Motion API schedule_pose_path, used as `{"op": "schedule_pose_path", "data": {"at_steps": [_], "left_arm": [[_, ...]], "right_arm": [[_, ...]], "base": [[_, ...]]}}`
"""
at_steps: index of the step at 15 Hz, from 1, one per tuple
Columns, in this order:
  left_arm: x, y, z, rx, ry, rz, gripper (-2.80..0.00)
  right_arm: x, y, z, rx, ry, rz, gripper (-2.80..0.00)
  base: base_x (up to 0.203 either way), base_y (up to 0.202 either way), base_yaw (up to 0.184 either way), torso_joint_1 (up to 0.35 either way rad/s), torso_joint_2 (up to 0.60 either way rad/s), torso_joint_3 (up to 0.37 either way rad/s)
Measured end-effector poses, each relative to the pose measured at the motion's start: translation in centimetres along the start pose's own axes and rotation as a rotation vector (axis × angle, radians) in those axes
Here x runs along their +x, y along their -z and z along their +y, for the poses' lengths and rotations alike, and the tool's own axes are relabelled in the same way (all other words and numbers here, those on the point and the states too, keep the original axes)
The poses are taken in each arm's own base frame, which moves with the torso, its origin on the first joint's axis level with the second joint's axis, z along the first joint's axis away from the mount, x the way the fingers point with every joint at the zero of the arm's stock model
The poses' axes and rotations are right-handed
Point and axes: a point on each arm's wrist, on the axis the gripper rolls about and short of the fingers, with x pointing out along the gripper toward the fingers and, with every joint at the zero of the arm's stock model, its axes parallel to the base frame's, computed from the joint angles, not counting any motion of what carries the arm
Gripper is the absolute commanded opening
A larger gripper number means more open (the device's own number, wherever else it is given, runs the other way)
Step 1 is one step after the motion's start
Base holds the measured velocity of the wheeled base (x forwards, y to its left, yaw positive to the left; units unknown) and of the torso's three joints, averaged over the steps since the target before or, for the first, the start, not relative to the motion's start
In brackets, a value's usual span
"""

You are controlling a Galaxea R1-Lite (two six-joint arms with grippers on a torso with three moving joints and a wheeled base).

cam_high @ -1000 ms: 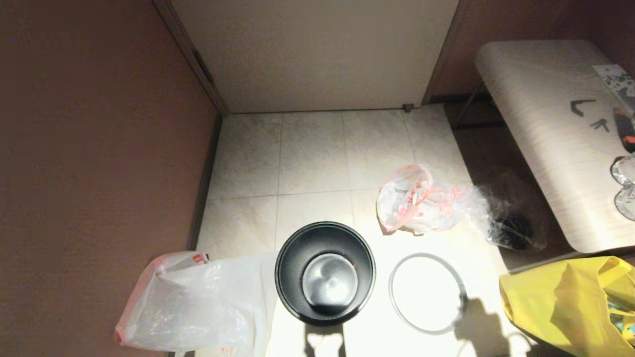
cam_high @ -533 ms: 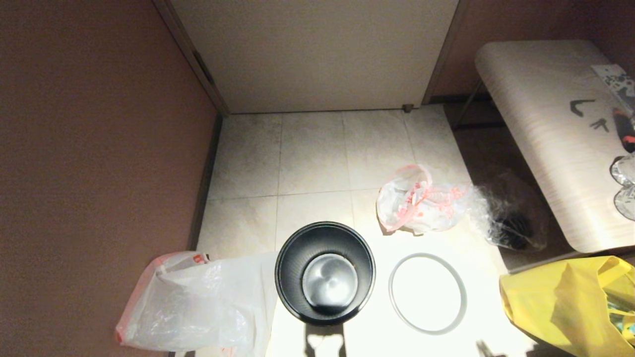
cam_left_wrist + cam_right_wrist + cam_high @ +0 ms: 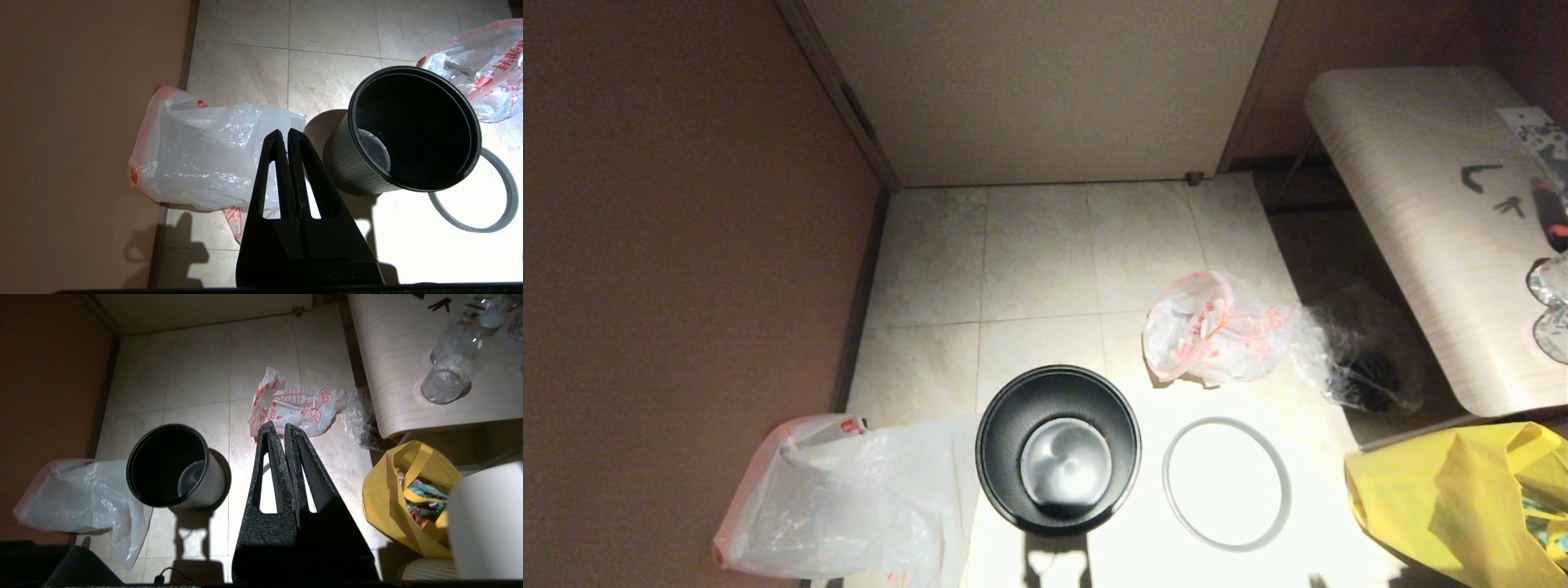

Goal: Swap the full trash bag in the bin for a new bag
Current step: Pick up a new trash bag

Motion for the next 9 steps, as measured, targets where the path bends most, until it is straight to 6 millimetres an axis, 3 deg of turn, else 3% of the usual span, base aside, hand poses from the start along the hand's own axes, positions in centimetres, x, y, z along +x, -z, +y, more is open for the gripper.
{"op": "schedule_pose_path", "data": {"at_steps": [5, 9], "left_arm": [[0.0, 0.0, 0.0, 0.0, -0.001, 0.0, -2.8], [0.0, 0.0, 0.0, 0.001, 0.0, 0.0, -2.8]], "right_arm": [[0.6, 4.5, 0.3, -0.029, 0.021, 0.063, -2.8], [4.1, 11.0, -1.1, -0.063, 0.05, 0.142, -2.8]], "base": [[0.0, 0.0, 0.0, 0.0, 0.0, 0.0], [0.0, 0.0, 0.0, 0.0, 0.0, 0.0]]}}
